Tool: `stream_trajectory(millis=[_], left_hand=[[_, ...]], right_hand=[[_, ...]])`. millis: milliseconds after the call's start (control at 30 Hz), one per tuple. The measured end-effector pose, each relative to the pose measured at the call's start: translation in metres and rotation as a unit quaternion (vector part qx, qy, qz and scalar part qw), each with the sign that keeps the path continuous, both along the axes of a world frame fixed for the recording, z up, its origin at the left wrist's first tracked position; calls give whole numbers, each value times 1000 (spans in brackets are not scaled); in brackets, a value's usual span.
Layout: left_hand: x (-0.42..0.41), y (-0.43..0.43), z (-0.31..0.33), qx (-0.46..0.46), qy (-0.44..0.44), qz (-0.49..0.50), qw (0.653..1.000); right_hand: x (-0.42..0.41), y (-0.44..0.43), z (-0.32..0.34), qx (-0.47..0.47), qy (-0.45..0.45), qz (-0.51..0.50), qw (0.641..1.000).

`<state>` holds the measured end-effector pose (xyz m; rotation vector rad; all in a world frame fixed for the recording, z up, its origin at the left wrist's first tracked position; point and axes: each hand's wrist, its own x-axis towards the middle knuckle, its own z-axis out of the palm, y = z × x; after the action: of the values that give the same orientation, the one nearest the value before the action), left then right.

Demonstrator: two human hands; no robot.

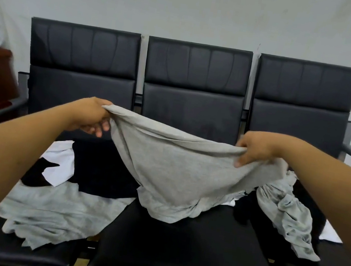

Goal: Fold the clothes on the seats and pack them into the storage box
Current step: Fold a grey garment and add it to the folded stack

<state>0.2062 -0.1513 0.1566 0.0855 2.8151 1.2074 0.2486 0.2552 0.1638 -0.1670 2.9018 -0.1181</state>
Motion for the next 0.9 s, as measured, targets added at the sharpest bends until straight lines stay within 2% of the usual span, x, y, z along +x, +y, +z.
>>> stream_trajectory(millis=[67,100,133,167,233,267,367,433,467,500,567,600,667,767,900], left_hand=[[-1,3,-10,133,-74,14,988],[-4,5,-15,210,-105,21,972],[-9,7,-19,281,-128,28,951],[-15,10,-23,343,-143,35,928],[-28,16,-29,419,-142,43,896],[-34,20,-29,435,-126,40,891],[-56,35,-14,453,-48,12,890],[-68,46,10,439,31,-25,897],[-72,51,26,437,79,-37,895],[-75,56,42,444,125,-40,886],[-80,61,70,474,191,-32,859],[-82,62,80,489,209,-33,847],[-83,59,93,488,225,-44,842],[-81,49,84,453,224,-52,862],[-63,25,31,309,209,-23,927]], right_hand=[[-7,2,-16,40,11,-57,997],[-10,1,-23,15,16,-95,995],[-14,-1,-30,-61,16,-142,988],[-19,-2,-37,-186,7,-204,961],[-31,-8,-46,-431,-11,-302,850],[-38,-9,-46,-517,4,-325,792],[-69,-5,-27,-666,90,-333,662],[-86,-6,6,-744,170,-295,575],[-90,-8,24,-763,216,-264,549],[-91,-9,43,-762,262,-230,546],[-88,-14,77,-727,345,-173,569],[-82,-16,88,-706,369,-153,585],[-77,-15,100,-669,403,-127,611],[-66,-15,90,-611,436,-125,649],[-55,-15,39,-556,391,-165,715]])
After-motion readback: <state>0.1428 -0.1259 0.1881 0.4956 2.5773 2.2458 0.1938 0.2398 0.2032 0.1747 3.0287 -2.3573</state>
